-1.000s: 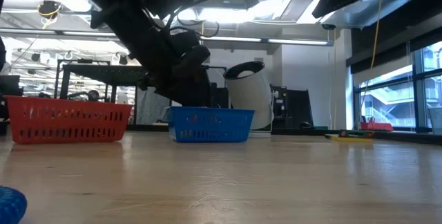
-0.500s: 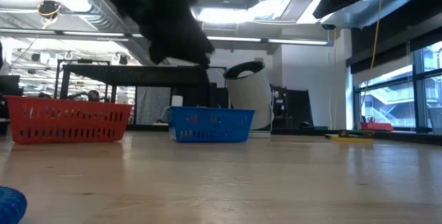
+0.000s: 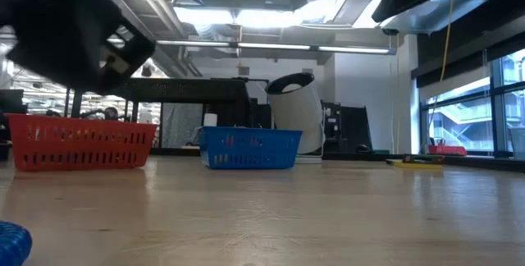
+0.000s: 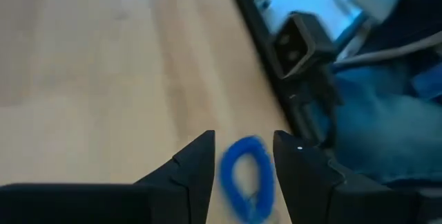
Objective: Pick & Place Office Desk Supplies
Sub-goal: Put the blue spring keychain into the blue bin
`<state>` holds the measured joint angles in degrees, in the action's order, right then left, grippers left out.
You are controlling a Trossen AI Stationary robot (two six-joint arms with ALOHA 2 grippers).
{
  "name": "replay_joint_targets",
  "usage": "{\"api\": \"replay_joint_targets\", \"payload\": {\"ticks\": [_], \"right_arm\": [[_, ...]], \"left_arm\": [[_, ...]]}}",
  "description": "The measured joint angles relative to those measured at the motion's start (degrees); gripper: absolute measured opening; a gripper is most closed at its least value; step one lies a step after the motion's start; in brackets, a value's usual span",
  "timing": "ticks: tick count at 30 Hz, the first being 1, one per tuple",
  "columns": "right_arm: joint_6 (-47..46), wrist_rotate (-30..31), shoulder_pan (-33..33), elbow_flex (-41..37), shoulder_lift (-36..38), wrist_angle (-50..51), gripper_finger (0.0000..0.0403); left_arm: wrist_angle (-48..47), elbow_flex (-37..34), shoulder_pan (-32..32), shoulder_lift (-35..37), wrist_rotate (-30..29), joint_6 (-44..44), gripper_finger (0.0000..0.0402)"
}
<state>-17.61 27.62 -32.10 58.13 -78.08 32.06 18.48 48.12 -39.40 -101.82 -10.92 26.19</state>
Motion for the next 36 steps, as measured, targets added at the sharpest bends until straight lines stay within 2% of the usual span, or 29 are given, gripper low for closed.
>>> {"api": "replay_joint_targets", "payload": {"ticks": [3,7,12,19,24,30,36], "right_arm": [[0.00,0.00,0.00,0.00,0.02,-0.06,0.0219],[-0.02,0.00,0.00,0.00,0.02,-0.14,0.0219],[-0.07,-0.02,0.00,0.00,0.02,-0.36,0.0219],[-0.17,-0.01,0.00,0.00,0.02,-0.35,0.0219],[-0.17,0.00,0.02,0.00,0.02,-0.34,0.0219],[-0.57,-0.02,0.01,0.00,0.02,-0.34,0.0219],[-0.61,-0.02,0.02,0.00,0.02,-0.33,0.0219]], "left_arm": [[6.74,0.64,-1.25,-4.21,-0.07,0.04,0.0141],[7.23,2.89,-1.90,-7.60,-0.07,1.05,0.0141],[6.06,3.72,-2.47,-10.16,0.74,3.90,0.0141],[-2.21,4.10,-3.53,-10.29,3.59,9.71,0.0141],[-4.72,4.09,-3.69,-10.26,2.11,3.57,0.0141],[-8.65,4.07,-3.04,-10.26,-3.06,-4.43,0.0141],[-10.27,4.07,-2.33,-10.21,-5.71,-8.63,0.0140]]}}
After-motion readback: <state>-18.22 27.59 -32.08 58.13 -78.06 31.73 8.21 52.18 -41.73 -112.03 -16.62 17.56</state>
